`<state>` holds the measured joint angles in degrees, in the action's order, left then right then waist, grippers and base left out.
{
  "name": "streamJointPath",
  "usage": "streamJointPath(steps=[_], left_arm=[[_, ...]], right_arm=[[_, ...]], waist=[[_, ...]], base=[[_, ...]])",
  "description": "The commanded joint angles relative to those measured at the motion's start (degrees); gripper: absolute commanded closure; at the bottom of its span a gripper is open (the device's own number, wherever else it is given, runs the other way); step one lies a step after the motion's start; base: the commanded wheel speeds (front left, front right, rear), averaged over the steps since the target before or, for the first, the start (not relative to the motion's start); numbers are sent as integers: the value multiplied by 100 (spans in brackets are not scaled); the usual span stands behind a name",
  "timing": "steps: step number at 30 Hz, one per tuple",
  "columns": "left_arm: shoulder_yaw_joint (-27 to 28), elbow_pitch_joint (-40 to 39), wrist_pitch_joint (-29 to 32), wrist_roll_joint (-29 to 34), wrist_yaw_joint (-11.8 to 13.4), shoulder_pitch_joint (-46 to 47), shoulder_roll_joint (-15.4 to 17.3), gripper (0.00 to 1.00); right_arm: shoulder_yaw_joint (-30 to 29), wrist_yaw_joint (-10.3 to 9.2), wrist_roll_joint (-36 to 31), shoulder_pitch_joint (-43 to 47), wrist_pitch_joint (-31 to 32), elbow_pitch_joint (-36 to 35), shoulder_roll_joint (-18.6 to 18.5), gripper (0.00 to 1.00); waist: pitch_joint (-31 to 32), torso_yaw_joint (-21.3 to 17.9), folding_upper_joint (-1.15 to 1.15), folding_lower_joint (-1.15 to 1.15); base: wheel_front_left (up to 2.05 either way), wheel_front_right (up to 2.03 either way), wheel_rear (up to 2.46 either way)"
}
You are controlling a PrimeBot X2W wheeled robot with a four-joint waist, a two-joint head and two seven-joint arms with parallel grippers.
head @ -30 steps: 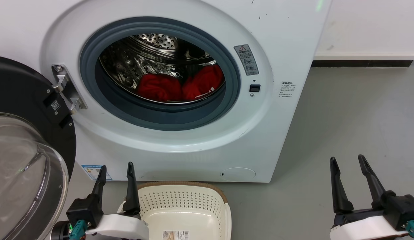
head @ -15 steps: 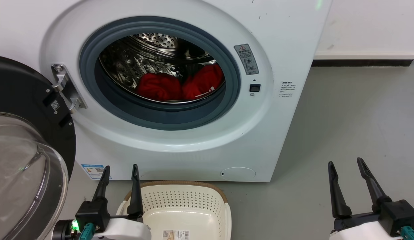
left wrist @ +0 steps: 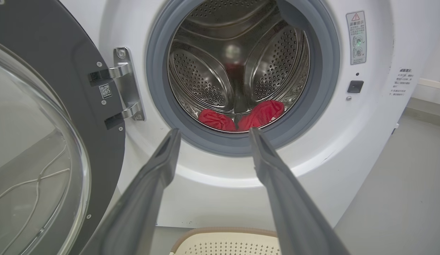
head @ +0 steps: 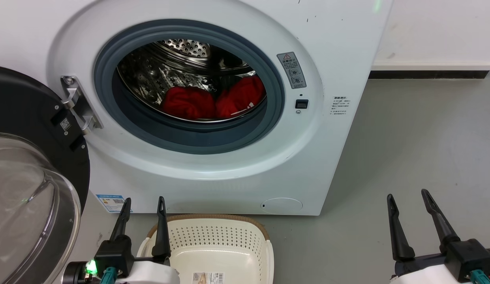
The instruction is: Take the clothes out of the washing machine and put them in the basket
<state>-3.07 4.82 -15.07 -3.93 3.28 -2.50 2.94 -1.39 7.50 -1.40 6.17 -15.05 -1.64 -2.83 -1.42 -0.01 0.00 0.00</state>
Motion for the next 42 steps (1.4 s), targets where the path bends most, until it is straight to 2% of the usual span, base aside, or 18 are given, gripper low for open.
streamJointPath(steps=[1,18,24,33,35,36,37,42], left_arm=[[10,10,-16,-40,15,-49,-9,0],[31,114,-16,-102,-32,-26,-10,0],[-34,364,-16,-67,-150,324,-9,0],[-46,1489,-16,233,-422,1704,112,0],[-32,1649,-16,248,-411,1934,140,0],[-19,2070,-15,286,-421,2368,195,0],[-19,2070,-15,286,-421,2368,195,0],[-1,3066,-16,404,-372,3533,433,0]], right_arm=[[-7,-2,56,70,-20,14,-9,0],[6,-2,51,56,-20,22,-9,0],[18,-2,57,-38,-19,1,-9,0],[106,-2,61,-336,-17,-34,-7,0],[113,-2,67,-379,-17,-37,-6,0],[127,-2,74,-467,-17,-43,-6,0],[127,-2,74,-467,-17,-43,-6,0],[173,-3,104,-731,-17,-80,-4,0]], waist=[[2,1,0,0],[-20,4,0,0],[-118,-5,0,0],[-600,-220,0,0],[-681,-263,0,0],[-851,-355,0,0],[-851,-355,0,0],[-1332,-624,0,0]], base=[[0,0,0],[0,0,0],[0,0,0],[0,0,0],[0,0,0],[0,0,0],[0,0,0],[0,0,0]])
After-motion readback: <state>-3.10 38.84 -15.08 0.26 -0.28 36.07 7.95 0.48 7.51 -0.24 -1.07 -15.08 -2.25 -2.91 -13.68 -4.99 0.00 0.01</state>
